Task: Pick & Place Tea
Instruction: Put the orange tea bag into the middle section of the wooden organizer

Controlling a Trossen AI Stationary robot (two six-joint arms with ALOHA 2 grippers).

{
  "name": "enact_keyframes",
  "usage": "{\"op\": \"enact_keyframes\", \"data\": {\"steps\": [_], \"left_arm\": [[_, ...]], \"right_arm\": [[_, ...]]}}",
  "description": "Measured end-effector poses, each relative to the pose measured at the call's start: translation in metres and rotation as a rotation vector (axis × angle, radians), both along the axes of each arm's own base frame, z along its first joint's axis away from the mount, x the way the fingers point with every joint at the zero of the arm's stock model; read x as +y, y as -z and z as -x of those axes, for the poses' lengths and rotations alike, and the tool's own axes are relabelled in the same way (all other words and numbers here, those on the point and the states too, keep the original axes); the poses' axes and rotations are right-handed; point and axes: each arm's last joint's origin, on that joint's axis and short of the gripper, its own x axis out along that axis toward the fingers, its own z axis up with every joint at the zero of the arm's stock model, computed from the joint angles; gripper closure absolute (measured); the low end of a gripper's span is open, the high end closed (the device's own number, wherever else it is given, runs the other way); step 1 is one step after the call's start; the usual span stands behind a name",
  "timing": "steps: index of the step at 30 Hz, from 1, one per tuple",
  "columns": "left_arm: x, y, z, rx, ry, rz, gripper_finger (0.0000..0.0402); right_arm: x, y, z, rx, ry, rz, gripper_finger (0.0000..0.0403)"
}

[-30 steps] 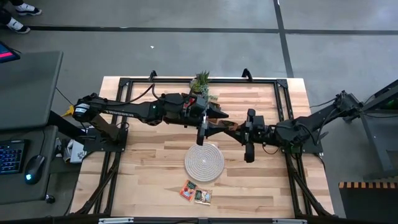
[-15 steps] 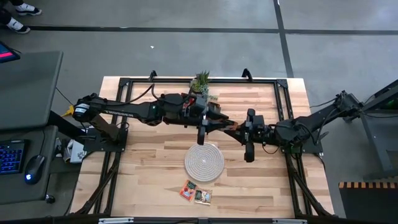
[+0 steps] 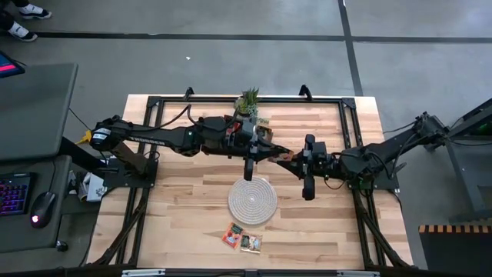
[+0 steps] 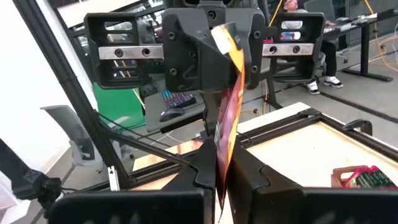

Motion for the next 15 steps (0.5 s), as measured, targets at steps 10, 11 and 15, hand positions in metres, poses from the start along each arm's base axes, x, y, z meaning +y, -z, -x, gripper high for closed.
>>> {"op": "enact_keyframes", "data": {"steps": [10, 11, 15], "left_arm": [[0.000, 0.000, 0.000, 0.001, -0.012, 0.003, 0.0401], [0.001, 0.000, 0.000, 0.001, -0.017, 0.005, 0.0401], [0.002, 0.001, 0.000, 0.004, -0.039, 0.010, 0.0401]], "right_arm": [[-0.003, -0.004, 0.008, 0.001, -0.030, -0.010, 0.0365], [-0.004, -0.005, 0.010, 0.003, -0.035, -0.008, 0.0357], [-0.007, -0.009, 0.020, 0.016, -0.058, -0.004, 0.0307]]}}
